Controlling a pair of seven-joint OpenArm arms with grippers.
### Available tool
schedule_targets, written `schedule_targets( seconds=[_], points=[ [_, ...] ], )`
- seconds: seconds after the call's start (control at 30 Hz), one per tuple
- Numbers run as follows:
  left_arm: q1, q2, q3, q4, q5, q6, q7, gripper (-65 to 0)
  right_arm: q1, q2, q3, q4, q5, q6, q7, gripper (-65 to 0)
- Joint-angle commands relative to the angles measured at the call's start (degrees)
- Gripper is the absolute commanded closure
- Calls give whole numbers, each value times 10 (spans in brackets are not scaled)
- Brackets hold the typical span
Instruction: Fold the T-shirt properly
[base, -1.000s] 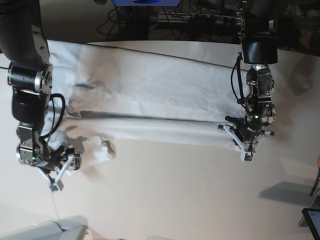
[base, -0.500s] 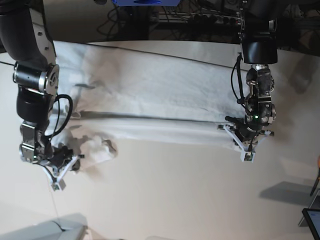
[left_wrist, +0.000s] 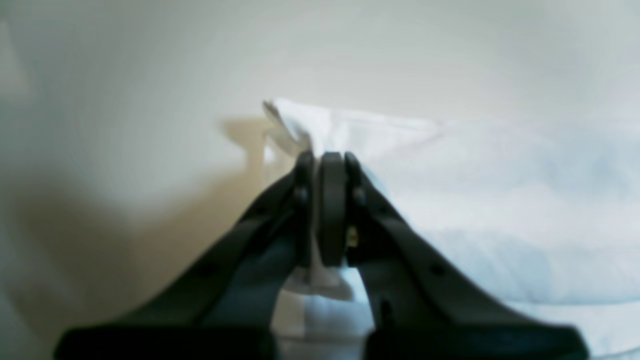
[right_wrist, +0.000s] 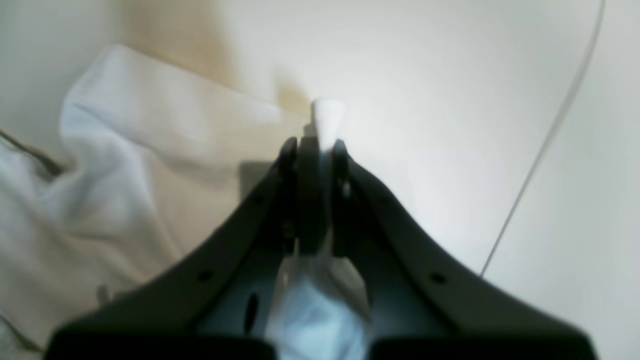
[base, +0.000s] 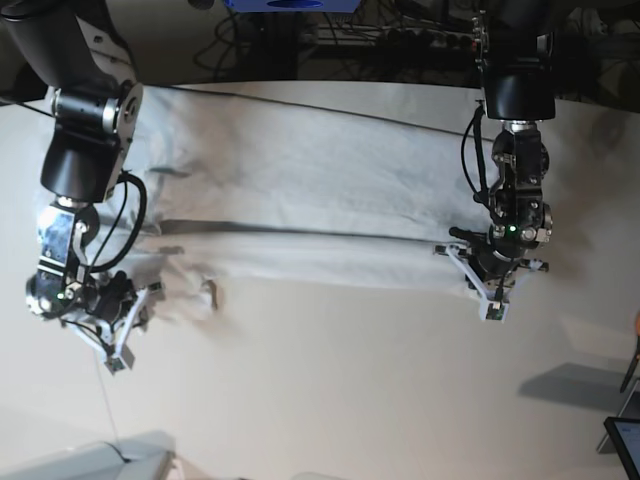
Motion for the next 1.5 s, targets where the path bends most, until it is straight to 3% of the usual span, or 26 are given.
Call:
schedule_targets(
  seconds=[0.0, 0.23, 0.57, 0.8, 1.07, 1.23, 1.47],
  points=[
    [-11, -6, -2, 15, 0, 3, -7, 0, 2, 1, 0, 48, 3, 1, -3, -3],
    [1, -6, -1, 18, 0, 3, -7, 0, -75, -33, -1, 277, 3, 1, -110, -3],
    [2, -8, -1, 15, 0, 3, -7, 0, -163, -72, -2, 460, 3, 1, -209, -3],
    [2, -7, -1, 18, 0, 3, -7, 0, -212, -121, -3, 498, 3, 1, -239, -3],
    [1, -21, 44, 18, 0, 4, -7, 0, -262, -133, -40, 507, 9, 1, -243, -3],
    [1, -21, 49, 15, 0, 4, -7, 0, -299, -129, -37, 508, 135, 1, -252, -3],
    [-2, -30, 51, 17, 0, 4, -7, 0, -357, -123, -38, 508, 225, 1, -248, -3]
  ],
)
